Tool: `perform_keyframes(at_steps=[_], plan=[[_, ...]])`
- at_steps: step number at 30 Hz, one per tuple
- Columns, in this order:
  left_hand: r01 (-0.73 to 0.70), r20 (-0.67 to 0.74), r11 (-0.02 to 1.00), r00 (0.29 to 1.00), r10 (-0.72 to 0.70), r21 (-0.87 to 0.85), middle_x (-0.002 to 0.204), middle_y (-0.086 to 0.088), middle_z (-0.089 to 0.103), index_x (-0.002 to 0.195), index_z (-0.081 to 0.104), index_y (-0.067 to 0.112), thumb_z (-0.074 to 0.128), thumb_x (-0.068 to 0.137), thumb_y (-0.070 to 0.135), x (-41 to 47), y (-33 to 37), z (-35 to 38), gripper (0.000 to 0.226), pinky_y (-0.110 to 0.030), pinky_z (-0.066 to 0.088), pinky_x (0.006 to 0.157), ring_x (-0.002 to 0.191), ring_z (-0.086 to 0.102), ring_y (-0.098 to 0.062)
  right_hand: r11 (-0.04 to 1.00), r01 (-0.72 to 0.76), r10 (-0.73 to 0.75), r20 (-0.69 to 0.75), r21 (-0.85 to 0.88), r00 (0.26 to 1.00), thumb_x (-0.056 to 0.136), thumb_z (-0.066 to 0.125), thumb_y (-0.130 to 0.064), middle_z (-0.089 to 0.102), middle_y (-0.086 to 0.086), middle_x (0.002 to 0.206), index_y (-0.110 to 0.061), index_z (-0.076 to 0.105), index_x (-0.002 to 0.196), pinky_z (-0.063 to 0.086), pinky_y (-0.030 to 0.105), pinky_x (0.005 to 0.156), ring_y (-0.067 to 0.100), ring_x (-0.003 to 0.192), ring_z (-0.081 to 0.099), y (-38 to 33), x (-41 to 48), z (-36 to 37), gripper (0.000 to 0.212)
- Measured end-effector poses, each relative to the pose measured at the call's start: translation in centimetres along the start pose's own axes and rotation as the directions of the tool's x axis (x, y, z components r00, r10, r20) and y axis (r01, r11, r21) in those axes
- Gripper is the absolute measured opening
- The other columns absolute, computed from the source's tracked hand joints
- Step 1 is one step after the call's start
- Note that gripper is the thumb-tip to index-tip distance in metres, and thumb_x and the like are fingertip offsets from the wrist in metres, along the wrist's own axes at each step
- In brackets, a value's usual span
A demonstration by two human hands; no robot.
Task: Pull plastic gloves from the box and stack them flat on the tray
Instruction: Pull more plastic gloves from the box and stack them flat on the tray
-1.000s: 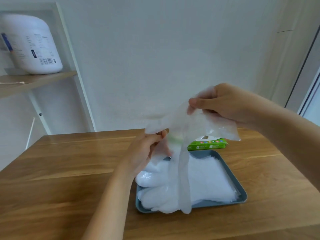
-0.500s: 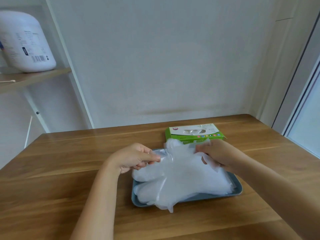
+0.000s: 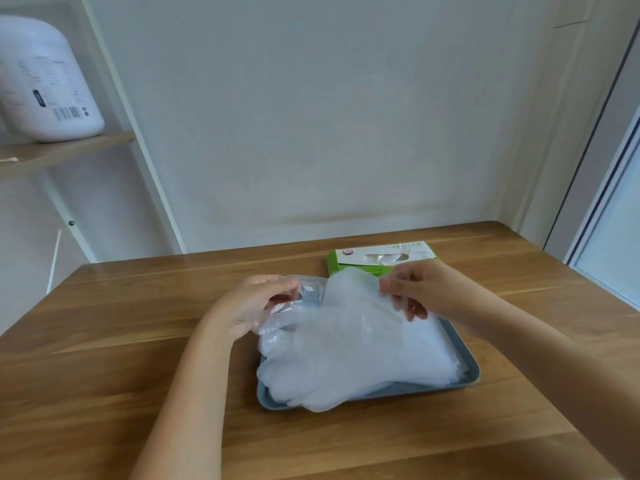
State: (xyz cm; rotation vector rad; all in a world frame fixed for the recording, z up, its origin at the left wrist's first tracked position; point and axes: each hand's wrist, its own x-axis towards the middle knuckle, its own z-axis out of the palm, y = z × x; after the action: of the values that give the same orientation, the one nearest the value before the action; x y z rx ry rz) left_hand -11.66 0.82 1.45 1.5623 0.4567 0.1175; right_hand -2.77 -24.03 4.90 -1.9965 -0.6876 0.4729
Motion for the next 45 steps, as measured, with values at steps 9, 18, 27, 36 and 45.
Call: perform_keyframes(at_steps=[9, 18, 27, 36, 45], plan=[[0.171, 0.303, 0.936, 0.95, -0.074, -0.309, 0.121, -0.017, 0.066, 0.114, 0.057, 0.008, 0.053, 0.094, 0.023, -1.1, 0.6, 0.5, 0.026, -0.047, 0.046, 0.102, 0.097, 0.068, -0.033, 0.929, 0.108, -0.171, 0.151, 0.355, 0.974, 0.099, 0.047, -0.014, 0.068, 0.011, 0.084, 0.0, 0.061, 0.094, 0.056, 0.029, 0.068, 0.02, 0.071, 0.065, -6.5, -0.6, 0.2, 0.02], [0.173, 0.447, 0.891, 0.894, 0.037, -0.421, 0.072, -0.012, 0.059, 0.114, 0.047, 0.008, 0.046, 0.09, 0.028, -1.6, 1.0, 1.6, 0.031, -0.052, 0.047, 0.096, 0.055, 0.061, -0.021, 0.794, -0.011, -0.13, 0.188, 0.607, 0.973, 0.098, 0.041, -0.012, 0.067, 0.011, 0.071, 0.003, 0.06, 0.093, 0.055, 0.019, 0.051, 0.016, 0.057, 0.065, -5.1, -1.0, -1.4, 0.025], [0.022, 0.222, 0.998, 0.974, -0.035, 0.061, 0.083, -0.015, 0.059, 0.099, 0.063, 0.002, 0.055, 0.095, 0.029, -1.9, 1.0, 0.3, 0.029, -0.031, 0.049, 0.064, 0.068, 0.059, -0.02, 0.967, -0.198, 0.175, 0.149, 0.159, 0.973, 0.091, 0.06, -0.012, 0.069, 0.011, 0.083, -0.001, 0.065, 0.094, 0.052, 0.02, 0.055, 0.011, 0.063, 0.064, 0.4, -0.4, -2.9, 0.013], [0.004, 0.163, 0.802, 0.978, -0.127, 0.597, 0.069, 0.001, 0.06, 0.086, 0.06, 0.012, 0.055, 0.097, 0.032, -1.7, 0.6, 0.0, 0.023, -0.023, 0.046, 0.059, 0.054, 0.051, -0.008, 0.95, -0.198, 0.207, 0.013, -0.242, 0.978, 0.078, 0.072, 0.003, 0.071, 0.01, 0.075, -0.004, 0.067, 0.086, 0.052, 0.018, 0.056, 0.015, 0.061, 0.067, 4.6, 1.2, -2.1, 0.011], [0.031, -0.123, 0.713, 0.989, 0.078, 0.7, 0.083, 0.006, 0.063, 0.097, 0.061, 0.022, 0.065, 0.09, 0.034, -1.7, 0.9, -0.3, 0.015, -0.025, 0.048, 0.065, 0.073, 0.062, -0.01, 0.83, -0.089, 0.117, 0.017, -0.551, 0.993, 0.082, 0.068, -0.003, 0.068, -0.004, 0.077, -0.018, 0.064, 0.086, 0.046, 0.016, 0.055, 0.006, 0.061, 0.063, 4.3, 2.5, -1.8, 0.016]])
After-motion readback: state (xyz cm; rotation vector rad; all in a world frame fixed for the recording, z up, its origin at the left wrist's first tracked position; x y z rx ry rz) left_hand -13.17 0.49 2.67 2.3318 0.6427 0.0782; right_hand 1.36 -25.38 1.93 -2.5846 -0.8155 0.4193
